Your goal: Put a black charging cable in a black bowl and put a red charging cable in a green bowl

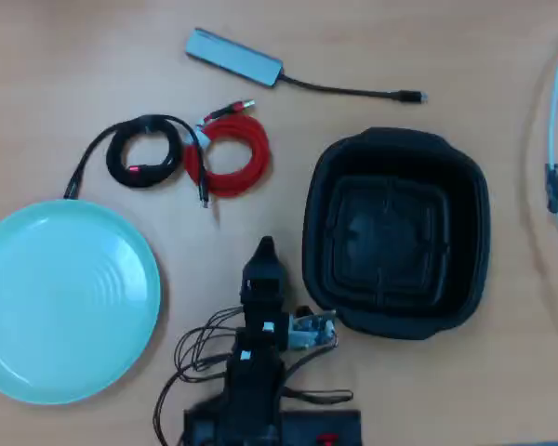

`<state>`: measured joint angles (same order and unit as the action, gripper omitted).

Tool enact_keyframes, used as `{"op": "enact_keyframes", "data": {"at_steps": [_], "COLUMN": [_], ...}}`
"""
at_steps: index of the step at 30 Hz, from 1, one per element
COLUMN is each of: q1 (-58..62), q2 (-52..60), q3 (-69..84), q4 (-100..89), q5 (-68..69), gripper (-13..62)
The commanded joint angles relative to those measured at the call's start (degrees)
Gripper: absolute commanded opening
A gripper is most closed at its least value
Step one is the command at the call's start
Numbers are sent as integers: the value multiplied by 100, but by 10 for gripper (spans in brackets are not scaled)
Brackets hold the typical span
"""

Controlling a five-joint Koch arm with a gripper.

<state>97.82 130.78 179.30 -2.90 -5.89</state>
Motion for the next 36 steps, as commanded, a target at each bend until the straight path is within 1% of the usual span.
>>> {"op": "enact_keyframes", "data": {"at_steps": [1, 31, 34, 36], "q1": [0, 149, 158, -132], "q2": [492, 510, 527, 501], "q3": [149, 158, -176, -712], "q4": [712, 633, 536, 703], "q5": [79, 0, 88, 97], "gripper": [334, 334, 334, 334]}}
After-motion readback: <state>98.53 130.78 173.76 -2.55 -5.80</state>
